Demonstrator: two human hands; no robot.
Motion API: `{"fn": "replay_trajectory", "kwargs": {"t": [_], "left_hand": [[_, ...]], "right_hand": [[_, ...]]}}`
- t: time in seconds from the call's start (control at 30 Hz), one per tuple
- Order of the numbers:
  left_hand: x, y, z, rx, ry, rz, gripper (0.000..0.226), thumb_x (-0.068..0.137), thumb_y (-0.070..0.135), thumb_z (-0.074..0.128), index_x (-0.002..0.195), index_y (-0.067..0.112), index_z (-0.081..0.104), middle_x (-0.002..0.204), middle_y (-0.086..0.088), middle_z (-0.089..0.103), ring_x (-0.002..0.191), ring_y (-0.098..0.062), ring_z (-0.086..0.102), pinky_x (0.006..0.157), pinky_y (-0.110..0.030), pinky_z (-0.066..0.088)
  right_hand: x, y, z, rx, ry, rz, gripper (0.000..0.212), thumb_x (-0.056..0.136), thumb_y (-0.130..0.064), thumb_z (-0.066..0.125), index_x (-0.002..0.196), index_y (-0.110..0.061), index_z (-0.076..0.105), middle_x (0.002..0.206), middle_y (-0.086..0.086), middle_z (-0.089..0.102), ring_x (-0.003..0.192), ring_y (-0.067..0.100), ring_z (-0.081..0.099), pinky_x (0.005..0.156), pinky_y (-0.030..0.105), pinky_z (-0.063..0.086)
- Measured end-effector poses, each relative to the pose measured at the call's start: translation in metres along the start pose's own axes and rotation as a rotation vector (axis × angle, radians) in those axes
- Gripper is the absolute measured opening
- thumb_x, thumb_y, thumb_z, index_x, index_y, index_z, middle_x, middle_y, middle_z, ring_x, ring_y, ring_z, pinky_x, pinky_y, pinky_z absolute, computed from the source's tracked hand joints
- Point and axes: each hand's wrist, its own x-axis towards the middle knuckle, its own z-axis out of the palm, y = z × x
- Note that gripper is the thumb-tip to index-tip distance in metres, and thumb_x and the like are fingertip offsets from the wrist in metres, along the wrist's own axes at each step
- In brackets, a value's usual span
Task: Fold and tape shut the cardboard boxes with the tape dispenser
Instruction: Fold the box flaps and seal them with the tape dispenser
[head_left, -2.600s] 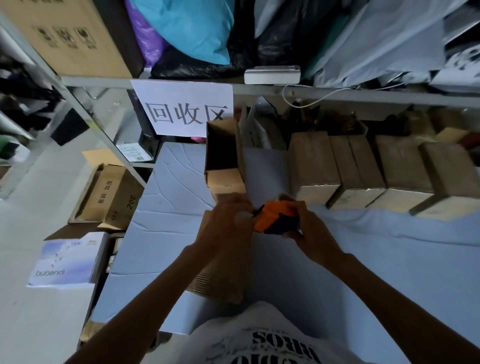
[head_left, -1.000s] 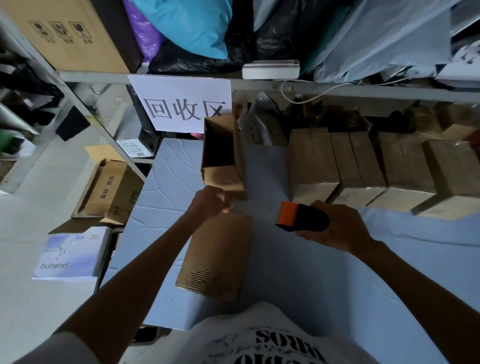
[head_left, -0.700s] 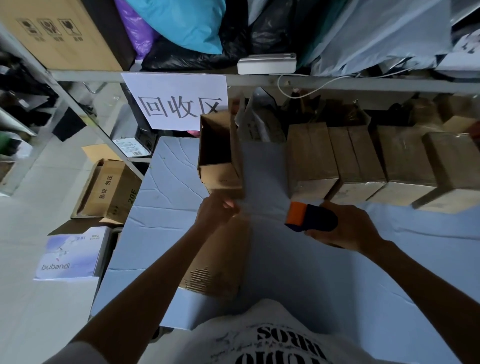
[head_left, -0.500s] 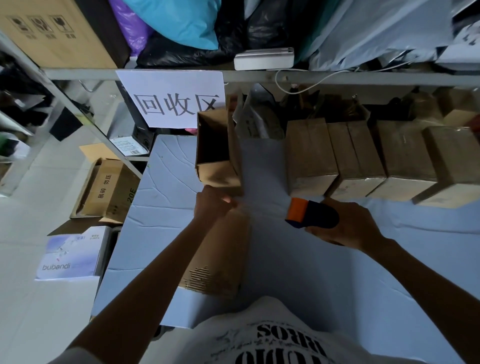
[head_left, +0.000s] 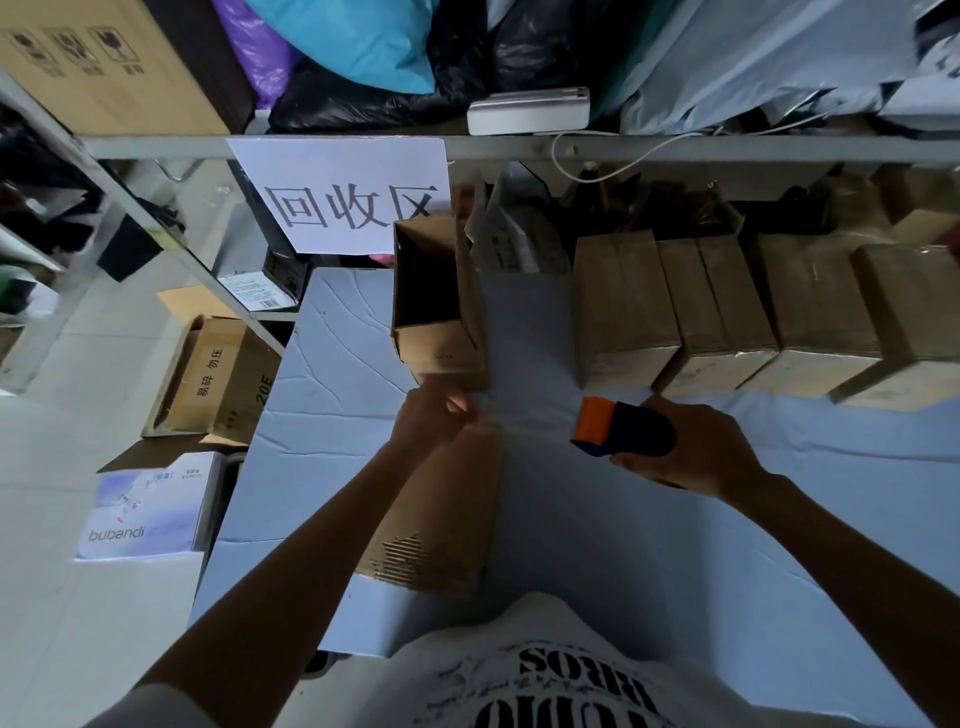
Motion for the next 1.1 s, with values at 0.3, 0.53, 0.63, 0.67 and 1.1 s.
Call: {"fn": "replay_trajectory", "kwargs": {"t": [0.3, 0.53, 0.63, 0.67, 1.1], "left_hand": [[0.002, -0.008, 0.009, 0.063, 0.091, 0.037, 0.008, 0.081, 0.016, 0.072, 0.088, 0.012, 0.071, 0.09, -0.005, 0.071, 0.075, -0.015, 0.061, 0.069, -0.026, 0.047], [0.004, -0.01, 0.011, 0.139, 0.106, 0.09, 0.005, 0.079, 0.022, 0.075, 0.084, 0.02, 0.076, 0.09, -0.004, 0.072, 0.083, -0.019, 0.065, 0.072, -0.029, 0.051], [0.005, -0.014, 0.01, 0.252, 0.114, 0.092, 0.029, 0.079, 0.039, 0.074, 0.105, 0.026, 0.072, 0.111, -0.004, 0.066, 0.104, -0.026, 0.056, 0.08, -0.037, 0.048], [0.005, -0.017, 0.009, 0.287, 0.093, 0.045, 0.046, 0.078, 0.049, 0.072, 0.118, 0.029, 0.065, 0.118, -0.005, 0.061, 0.11, -0.028, 0.051, 0.085, -0.039, 0.045], [-0.045, 0.007, 0.035, 0.21, 0.014, -0.431, 0.107, 0.077, 0.074, 0.052, 0.151, 0.023, -0.005, 0.159, -0.01, -0.009, 0.144, -0.044, -0.003, 0.11, -0.069, 0.006]], "right_hand": [[0.002, -0.003, 0.005, -0.015, -0.017, 0.002, 0.062, 0.065, -0.066, 0.071, 0.106, -0.022, 0.055, 0.08, -0.008, 0.062, 0.068, 0.006, 0.052, 0.063, 0.019, 0.038], [0.002, -0.004, 0.005, -0.029, -0.034, 0.008, 0.063, 0.066, -0.065, 0.072, 0.107, -0.021, 0.055, 0.083, -0.004, 0.066, 0.069, 0.008, 0.053, 0.064, 0.021, 0.041], [0.002, -0.003, 0.006, -0.028, -0.033, 0.001, 0.064, 0.065, -0.065, 0.072, 0.108, -0.021, 0.055, 0.085, -0.003, 0.068, 0.07, 0.008, 0.054, 0.064, 0.021, 0.042], [0.002, -0.003, 0.007, -0.024, -0.039, 0.002, 0.063, 0.065, -0.065, 0.072, 0.107, -0.021, 0.055, 0.085, -0.004, 0.067, 0.07, 0.008, 0.054, 0.064, 0.021, 0.043], [0.0, -0.005, 0.012, -0.052, -0.08, -0.001, 0.06, 0.061, -0.071, 0.07, 0.099, -0.029, 0.052, 0.066, -0.021, 0.046, 0.061, 0.002, 0.048, 0.052, 0.011, 0.028]]}}
